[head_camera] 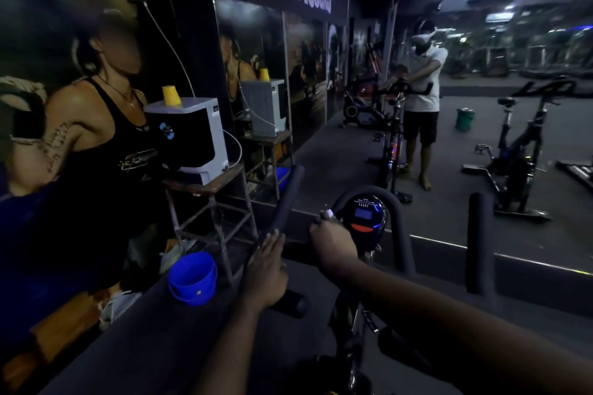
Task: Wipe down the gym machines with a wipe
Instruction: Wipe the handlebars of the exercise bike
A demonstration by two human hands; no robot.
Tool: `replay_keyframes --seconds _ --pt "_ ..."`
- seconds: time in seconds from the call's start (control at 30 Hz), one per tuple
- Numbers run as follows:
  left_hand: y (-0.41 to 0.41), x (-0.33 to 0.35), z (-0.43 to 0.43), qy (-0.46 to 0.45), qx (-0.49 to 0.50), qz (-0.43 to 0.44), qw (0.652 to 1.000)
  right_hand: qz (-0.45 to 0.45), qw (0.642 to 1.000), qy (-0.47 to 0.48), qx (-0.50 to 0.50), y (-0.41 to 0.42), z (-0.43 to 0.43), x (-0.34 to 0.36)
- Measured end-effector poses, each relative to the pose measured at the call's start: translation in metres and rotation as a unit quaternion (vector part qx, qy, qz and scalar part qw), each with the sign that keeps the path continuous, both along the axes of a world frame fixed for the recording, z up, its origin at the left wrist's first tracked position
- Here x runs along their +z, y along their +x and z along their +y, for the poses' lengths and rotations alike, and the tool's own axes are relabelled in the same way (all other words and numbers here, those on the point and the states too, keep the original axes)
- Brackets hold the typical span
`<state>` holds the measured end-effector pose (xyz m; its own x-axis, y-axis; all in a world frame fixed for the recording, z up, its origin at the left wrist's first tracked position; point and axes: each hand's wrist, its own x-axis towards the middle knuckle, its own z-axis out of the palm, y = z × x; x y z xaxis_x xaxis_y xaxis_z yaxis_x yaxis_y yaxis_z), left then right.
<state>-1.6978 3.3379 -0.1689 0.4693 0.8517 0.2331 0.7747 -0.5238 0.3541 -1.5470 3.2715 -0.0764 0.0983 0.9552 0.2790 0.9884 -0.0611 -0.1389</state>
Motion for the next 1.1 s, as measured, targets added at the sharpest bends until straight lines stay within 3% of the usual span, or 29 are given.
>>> replay_keyframes --seconds 0.2,0.4,0.5,0.67,0.77,1.1 --pt "0.002 0.004 -0.009 0.009 0.057 0.032 0.998 -0.007 0.999 -0.019 0.030 -0.027 -0.024 -0.038" --pt "0.001 0.008 -0.011 -0.016 0.049 0.015 0.999 -0.006 0.996 0.083 -0.034 -0.009 -0.001 -0.033" --pt "0.002 0.009 -0.010 -0.022 0.047 0.012 0.999 -0.002 0.996 0.080 -0.033 -0.008 -0.002 -0.035" --pt "0.000 0.009 -0.011 -0.023 0.041 0.012 0.999 -0.012 0.997 0.026 0.067 -0.018 -0.008 -0.040" --pt "0.000 0.011 -0.011 -0.026 0.041 0.011 0.999 -0.032 0.998 0.045 0.035 -0.014 -0.011 -0.036" --pt "-0.001 0.015 -0.015 -0.039 0.039 0.011 0.998 -0.002 1.000 -0.022 -0.007 -0.019 -0.047 -0.014"
